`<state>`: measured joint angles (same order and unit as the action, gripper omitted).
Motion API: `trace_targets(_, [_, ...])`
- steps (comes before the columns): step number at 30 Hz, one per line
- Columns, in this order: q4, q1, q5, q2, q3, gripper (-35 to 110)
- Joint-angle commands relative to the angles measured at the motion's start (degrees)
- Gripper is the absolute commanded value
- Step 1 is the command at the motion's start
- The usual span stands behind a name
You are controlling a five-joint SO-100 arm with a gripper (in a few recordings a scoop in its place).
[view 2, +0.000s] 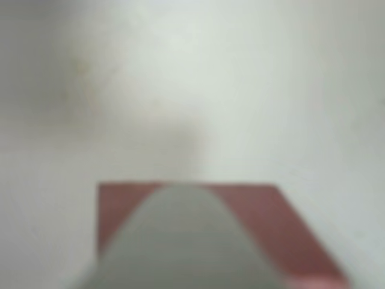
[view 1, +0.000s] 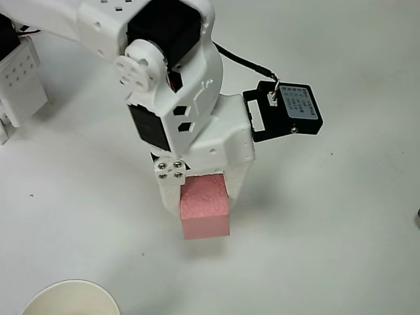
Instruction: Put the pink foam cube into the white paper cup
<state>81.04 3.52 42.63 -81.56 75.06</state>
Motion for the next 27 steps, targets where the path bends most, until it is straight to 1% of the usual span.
trace_targets(1, [5.54,3.34,0.0,-4.39,-12.13,11])
trace_targets(10, [15.29,9.05,-0.09,-0.09,-25.84,12])
trace_targets(20, [17.4,17.67,0.7,2.55,-30.06,13])
trace_targets(27, [19.69,21.09,1.14,7.65,-36.39,13])
